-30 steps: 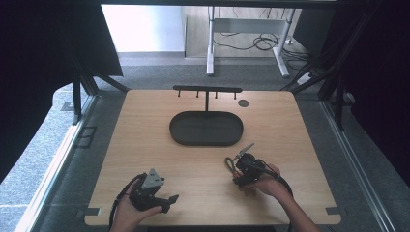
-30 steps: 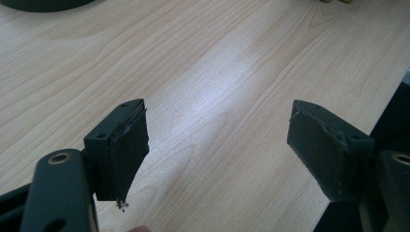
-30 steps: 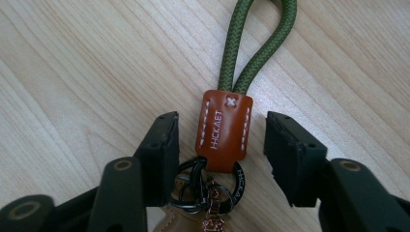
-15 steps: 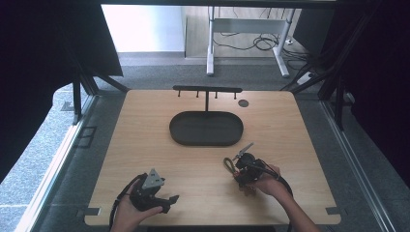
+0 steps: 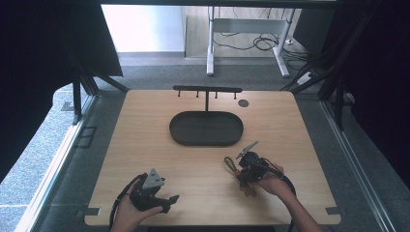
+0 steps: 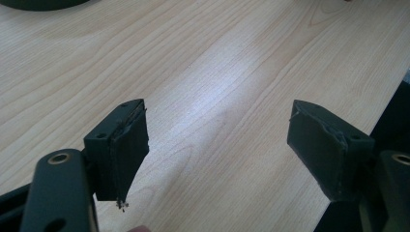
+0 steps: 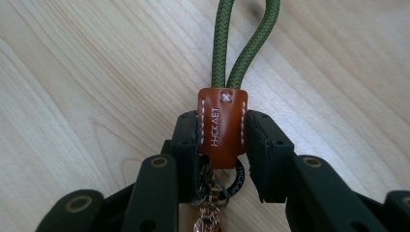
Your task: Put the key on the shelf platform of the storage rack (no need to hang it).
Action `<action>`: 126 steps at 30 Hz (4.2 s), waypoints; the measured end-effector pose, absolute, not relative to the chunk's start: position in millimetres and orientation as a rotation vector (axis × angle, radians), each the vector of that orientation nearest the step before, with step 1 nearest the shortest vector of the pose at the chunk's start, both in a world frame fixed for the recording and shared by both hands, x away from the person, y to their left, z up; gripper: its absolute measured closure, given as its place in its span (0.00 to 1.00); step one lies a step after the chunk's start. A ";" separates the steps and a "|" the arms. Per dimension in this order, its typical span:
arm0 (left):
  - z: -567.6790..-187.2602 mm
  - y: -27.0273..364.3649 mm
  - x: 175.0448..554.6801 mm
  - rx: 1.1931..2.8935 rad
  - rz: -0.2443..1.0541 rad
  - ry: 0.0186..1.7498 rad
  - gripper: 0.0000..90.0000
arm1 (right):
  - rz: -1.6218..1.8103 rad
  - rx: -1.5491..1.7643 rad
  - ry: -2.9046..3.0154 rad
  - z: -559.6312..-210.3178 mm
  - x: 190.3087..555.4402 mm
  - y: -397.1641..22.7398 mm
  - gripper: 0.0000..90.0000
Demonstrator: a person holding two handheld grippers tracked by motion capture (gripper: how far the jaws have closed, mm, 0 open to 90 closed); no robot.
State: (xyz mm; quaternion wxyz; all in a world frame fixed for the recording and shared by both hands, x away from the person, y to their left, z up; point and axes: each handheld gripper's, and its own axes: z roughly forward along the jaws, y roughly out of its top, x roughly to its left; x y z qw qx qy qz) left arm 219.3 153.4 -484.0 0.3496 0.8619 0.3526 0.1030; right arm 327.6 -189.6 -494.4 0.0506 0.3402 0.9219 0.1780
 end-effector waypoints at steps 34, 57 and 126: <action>-484.5 153.8 220.0 2.236 0.267 0.914 0.26 | 0.734 1.076 2.683 -439.5 328.1 -221.6 0.74; -485.5 153.3 220.3 2.237 0.263 0.920 0.26 | 0.723 1.062 2.654 -422.0 333.8 -222.1 0.74; -485.9 152.9 220.9 2.245 0.260 0.914 0.26 | 0.629 1.150 2.646 -390.7 398.7 -220.3 0.75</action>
